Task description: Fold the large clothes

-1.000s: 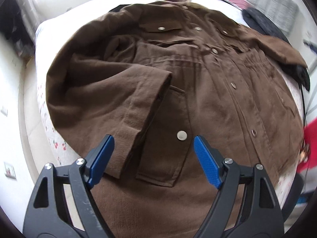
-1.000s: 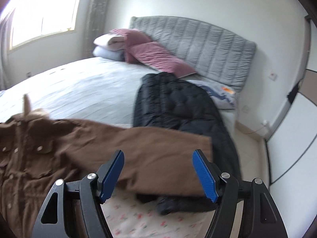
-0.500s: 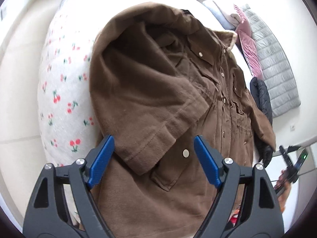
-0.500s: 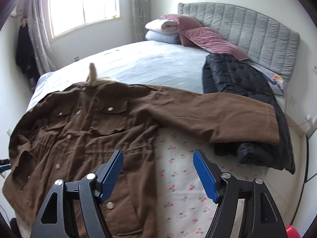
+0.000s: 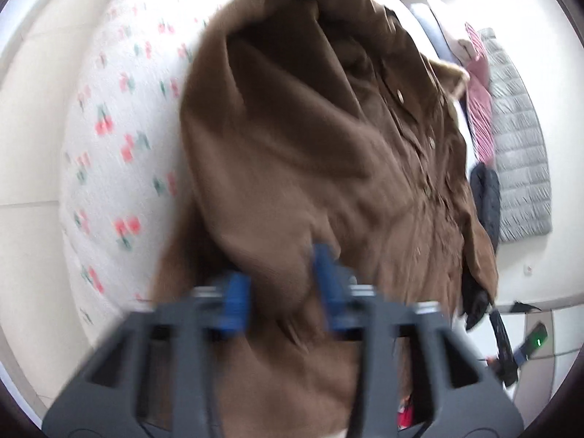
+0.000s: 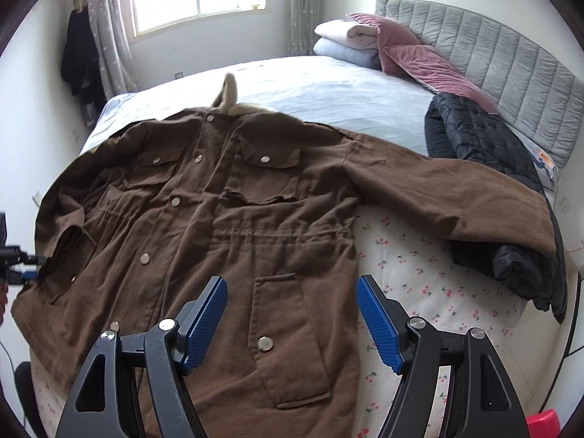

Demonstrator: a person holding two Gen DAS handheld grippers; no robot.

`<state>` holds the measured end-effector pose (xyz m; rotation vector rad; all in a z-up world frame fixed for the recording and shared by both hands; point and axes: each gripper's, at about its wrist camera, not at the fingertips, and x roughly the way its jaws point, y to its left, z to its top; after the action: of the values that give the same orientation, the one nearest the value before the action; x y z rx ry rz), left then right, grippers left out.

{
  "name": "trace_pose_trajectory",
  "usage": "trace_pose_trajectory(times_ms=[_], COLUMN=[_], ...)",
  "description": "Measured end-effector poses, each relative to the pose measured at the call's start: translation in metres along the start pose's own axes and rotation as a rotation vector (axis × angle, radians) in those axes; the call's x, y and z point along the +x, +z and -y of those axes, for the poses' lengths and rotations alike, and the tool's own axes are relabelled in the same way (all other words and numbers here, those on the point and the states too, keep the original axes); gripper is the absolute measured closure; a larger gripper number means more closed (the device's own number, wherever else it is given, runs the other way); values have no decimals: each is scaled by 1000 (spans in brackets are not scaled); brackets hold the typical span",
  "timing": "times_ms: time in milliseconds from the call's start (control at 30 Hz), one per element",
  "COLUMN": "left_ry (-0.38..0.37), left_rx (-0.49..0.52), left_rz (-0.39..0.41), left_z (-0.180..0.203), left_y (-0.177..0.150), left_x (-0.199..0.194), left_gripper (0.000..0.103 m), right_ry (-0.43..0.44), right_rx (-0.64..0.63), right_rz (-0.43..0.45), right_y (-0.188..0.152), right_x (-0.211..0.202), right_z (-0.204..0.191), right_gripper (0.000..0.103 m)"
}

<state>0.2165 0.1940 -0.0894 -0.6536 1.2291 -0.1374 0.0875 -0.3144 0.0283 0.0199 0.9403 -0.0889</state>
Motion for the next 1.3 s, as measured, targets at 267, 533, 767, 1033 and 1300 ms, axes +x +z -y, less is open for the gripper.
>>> trace_pose_trajectory(times_ms=[267,533,767,1033,1300], left_ry=[359,715,844,1101,870], left_rx=[327,399,358,249,318], left_rz=[332,560,608,600,473], left_z=[42,52,37,-5,-4], left_y=[53,157,231,276,228], left_x=[-87,-150,-126,-71,-66], left_gripper=[91,91,91,71,27], right_ry=[-54,-64,-87,-135,-125], right_rx=[-64,-8,-32,-36,41], right_rz=[-20,-59,-96,-125,-114], right_y=[-7,-8,-9,-12,-20], right_x=[-2,16,31,39,23], right_z=[-2,9,4,13,32], right_gripper=[29,29,29,29,29])
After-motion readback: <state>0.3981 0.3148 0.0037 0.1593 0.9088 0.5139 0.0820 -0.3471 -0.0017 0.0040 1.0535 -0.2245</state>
